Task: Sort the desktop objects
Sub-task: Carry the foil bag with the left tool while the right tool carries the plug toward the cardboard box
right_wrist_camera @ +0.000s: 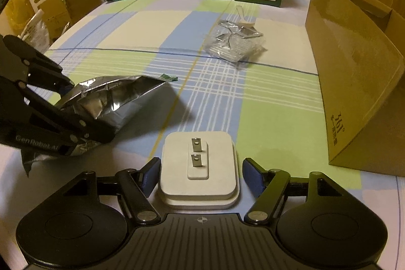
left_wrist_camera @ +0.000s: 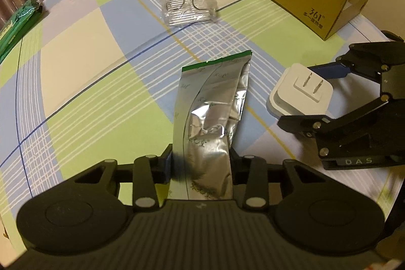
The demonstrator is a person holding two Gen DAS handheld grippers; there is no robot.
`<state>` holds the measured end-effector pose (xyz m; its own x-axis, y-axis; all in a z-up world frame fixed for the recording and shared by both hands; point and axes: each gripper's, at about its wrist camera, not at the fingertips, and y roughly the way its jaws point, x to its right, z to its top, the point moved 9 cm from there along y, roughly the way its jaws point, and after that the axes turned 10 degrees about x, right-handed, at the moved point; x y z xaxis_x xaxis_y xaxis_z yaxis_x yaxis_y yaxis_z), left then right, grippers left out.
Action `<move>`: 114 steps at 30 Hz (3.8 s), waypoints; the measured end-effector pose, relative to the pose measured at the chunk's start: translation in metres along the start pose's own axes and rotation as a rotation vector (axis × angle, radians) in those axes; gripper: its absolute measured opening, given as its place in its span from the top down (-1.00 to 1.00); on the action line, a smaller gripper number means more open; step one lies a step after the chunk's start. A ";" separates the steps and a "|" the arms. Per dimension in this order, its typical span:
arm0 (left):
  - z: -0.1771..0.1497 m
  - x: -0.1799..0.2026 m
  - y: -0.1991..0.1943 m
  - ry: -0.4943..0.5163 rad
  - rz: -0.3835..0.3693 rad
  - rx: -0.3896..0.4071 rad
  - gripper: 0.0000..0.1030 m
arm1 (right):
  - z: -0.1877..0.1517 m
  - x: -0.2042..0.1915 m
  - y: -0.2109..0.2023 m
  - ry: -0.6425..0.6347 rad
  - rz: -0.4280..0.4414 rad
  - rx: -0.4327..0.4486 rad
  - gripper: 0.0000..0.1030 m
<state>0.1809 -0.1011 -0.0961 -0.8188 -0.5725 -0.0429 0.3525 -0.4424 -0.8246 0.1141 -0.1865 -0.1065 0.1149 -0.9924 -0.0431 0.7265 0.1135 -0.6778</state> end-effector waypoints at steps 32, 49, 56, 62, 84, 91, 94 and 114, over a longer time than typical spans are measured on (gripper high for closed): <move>-0.004 0.036 -0.047 -0.142 0.029 0.089 0.34 | 0.015 0.007 -0.057 0.039 -0.057 0.118 -0.19; -0.009 0.079 -0.115 -0.264 0.098 0.140 0.34 | -0.007 0.007 -0.121 0.137 -0.088 0.144 -0.19; -0.004 0.089 -0.136 -0.291 0.104 0.171 0.35 | 0.002 0.009 -0.149 0.161 -0.101 0.184 -0.19; 0.015 0.099 -0.148 -0.280 0.099 0.204 0.35 | 0.022 0.021 -0.175 0.171 -0.126 0.243 -0.19; 0.117 0.156 -0.143 -0.168 0.059 0.281 0.35 | 0.067 0.121 -0.235 0.223 -0.264 0.339 -0.19; 0.159 0.172 -0.125 -0.151 0.025 0.293 0.35 | 0.079 0.160 -0.235 0.217 -0.295 0.344 -0.19; 0.178 0.176 -0.116 -0.164 0.006 0.303 0.35 | 0.085 0.176 -0.231 0.203 -0.308 0.336 -0.20; 0.265 0.168 -0.056 -0.185 -0.004 0.335 0.35 | 0.132 0.246 -0.182 0.144 -0.303 0.309 -0.19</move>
<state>0.1434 -0.3558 0.0923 -0.7356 -0.6718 0.0875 0.5034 -0.6285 -0.5930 0.0991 -0.4449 0.1032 -0.2137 -0.9769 0.0073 0.8832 -0.1964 -0.4259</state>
